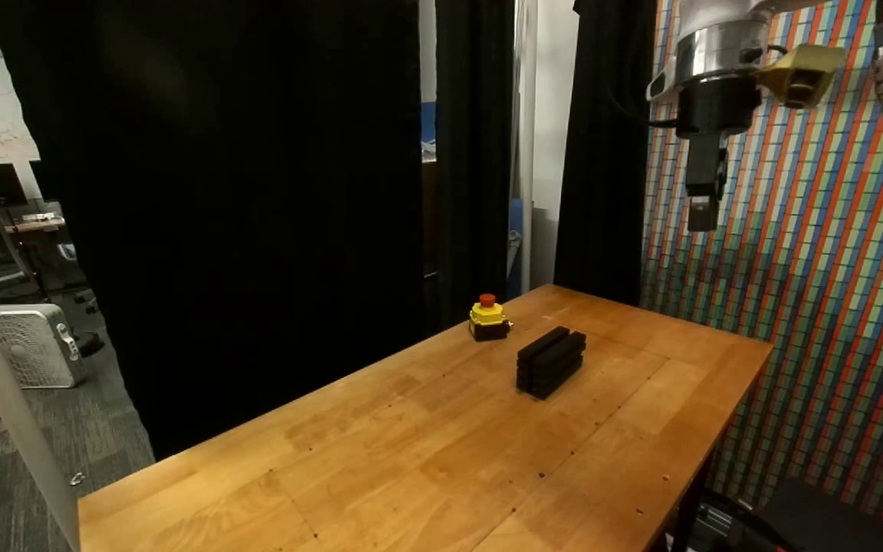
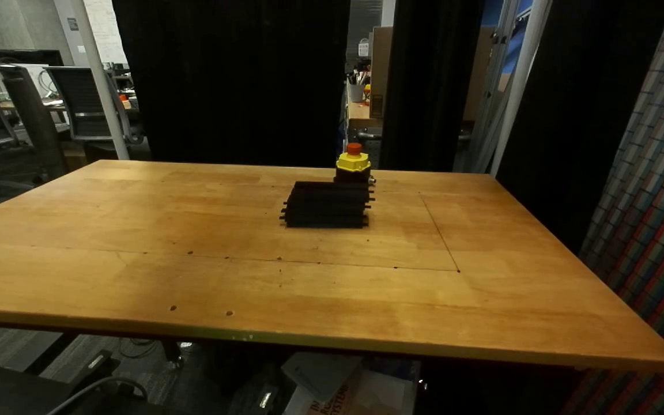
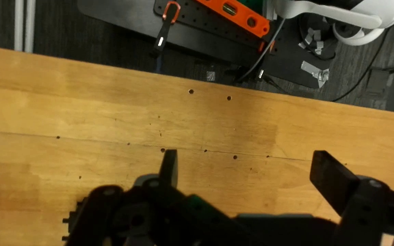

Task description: Stack the black pieces together

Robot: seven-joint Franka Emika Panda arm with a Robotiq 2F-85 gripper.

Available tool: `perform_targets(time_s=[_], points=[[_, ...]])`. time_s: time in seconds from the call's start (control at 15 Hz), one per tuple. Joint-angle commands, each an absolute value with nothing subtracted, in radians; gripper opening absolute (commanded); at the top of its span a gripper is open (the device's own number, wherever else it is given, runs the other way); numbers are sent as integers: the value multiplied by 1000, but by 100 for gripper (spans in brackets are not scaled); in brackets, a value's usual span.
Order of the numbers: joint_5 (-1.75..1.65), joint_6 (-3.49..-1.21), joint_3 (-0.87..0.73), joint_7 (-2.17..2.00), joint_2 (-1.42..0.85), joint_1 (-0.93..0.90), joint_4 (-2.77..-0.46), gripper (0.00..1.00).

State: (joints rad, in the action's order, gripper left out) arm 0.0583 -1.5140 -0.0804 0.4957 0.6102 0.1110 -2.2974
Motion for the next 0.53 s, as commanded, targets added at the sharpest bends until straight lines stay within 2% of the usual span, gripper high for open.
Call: perform_targets(time_s=[0.0,0.4,0.47], points=[[104,-1540,-85,287,767,92,-2427,100],[146,-1567,-62,11,930,123,-2550,100],[106,-1528,-86,80,853,92,-2499,100]])
